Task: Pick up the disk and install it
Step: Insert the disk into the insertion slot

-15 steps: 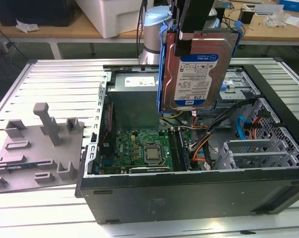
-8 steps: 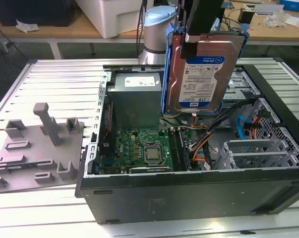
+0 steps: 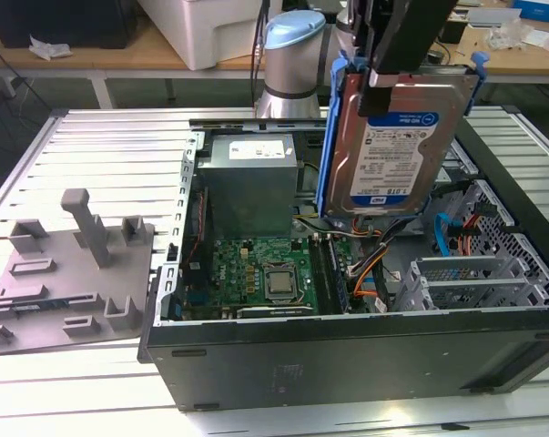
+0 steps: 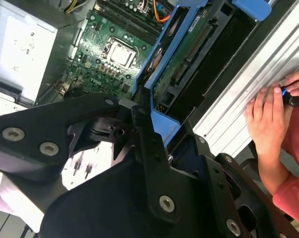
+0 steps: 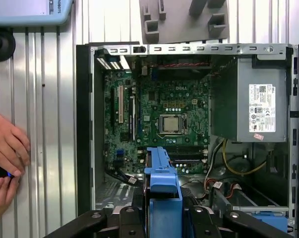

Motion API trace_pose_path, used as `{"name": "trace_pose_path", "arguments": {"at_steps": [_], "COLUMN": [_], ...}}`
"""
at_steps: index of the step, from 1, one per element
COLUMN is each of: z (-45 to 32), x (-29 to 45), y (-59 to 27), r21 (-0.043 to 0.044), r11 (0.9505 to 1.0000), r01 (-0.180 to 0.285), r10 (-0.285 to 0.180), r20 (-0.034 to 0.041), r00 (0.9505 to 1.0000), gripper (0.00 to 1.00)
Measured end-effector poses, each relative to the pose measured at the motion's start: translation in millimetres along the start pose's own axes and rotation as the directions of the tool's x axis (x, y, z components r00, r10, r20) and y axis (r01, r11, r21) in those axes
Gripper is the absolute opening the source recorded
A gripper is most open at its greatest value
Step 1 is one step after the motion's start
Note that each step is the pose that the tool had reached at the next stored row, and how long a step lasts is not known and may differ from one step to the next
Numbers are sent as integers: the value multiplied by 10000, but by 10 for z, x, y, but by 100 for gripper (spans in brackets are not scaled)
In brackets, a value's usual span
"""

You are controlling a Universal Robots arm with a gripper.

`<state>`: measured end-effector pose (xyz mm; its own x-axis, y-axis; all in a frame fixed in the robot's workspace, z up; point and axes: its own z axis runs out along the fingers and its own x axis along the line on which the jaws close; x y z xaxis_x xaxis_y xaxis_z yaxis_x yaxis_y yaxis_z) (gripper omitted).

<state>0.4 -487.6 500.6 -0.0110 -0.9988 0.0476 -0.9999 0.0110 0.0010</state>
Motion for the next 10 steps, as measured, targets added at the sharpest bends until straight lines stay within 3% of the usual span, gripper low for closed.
{"name": "trace_pose_path", "arguments": {"at_steps": [10], "z": [30], "x": [109], "y": [-198], "r21": [-1], "r11": [10000], "r01": [-22], "r10": [22], "r20": [25], "r00": [10000], "gripper": [36]}}
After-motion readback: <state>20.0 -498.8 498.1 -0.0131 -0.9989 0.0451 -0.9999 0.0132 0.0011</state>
